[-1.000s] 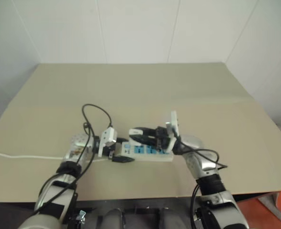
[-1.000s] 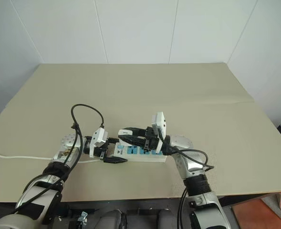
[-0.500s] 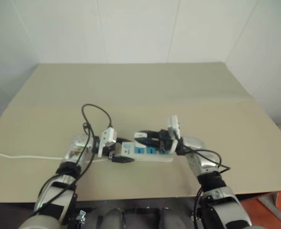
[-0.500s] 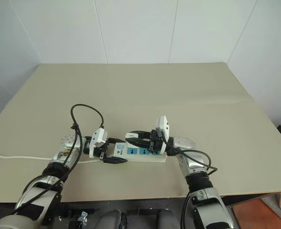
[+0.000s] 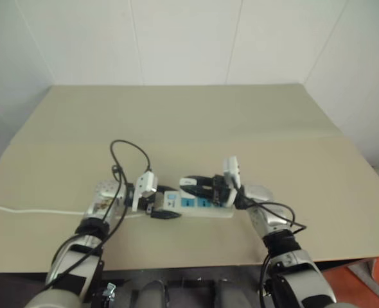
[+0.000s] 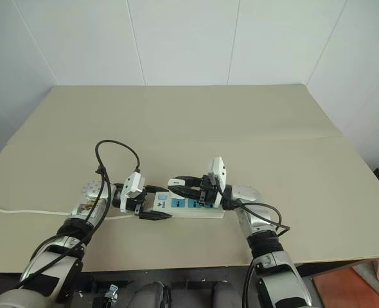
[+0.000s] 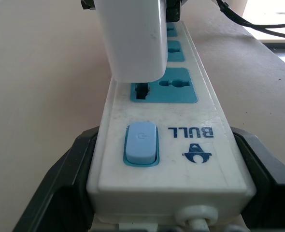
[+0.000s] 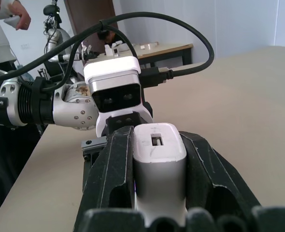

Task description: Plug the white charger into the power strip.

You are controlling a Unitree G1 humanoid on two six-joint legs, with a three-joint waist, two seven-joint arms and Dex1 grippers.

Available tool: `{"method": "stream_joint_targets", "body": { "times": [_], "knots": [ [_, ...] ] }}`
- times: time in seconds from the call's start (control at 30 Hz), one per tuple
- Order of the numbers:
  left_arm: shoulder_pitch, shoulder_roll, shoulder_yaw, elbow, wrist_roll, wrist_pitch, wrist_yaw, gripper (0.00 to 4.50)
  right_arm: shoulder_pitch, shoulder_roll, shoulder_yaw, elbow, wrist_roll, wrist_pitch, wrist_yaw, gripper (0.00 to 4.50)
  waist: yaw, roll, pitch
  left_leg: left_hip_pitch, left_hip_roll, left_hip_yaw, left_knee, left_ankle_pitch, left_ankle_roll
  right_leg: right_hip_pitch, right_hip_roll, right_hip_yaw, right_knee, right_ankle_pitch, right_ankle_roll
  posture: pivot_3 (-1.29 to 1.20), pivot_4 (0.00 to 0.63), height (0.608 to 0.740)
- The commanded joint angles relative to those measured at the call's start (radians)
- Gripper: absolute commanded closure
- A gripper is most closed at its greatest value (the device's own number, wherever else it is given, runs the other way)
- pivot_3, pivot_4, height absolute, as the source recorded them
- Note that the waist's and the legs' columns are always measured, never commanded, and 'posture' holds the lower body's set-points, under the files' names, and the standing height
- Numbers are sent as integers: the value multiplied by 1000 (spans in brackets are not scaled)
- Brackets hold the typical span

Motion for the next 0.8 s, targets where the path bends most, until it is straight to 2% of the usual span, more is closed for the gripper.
{"method": "stream_joint_targets", "body": {
  "times": [0.03,0.4,0.8],
  "knots": [
    [9,17,-26,5,37,0,-22,1188,-24,9,-5,2,-12,-39,-6,3341,0,0,0,0,0,0,0,0,0,0,0,0,0,0,0,0,150,740],
    [11,17,-24,1,34,0,-24,1188,3,-11,-17,38,-20,-109,40,3341,0,0,0,0,0,0,-1,0,0,0,0,0,-2,0,0,0,150,740],
    [15,19,-23,-5,27,3,-33,1188,18,-10,29,187,-89,-273,86,3341,0,0,0,1,0,0,-4,0,0,1,0,0,-4,0,0,0,150,740]
  ]
}}
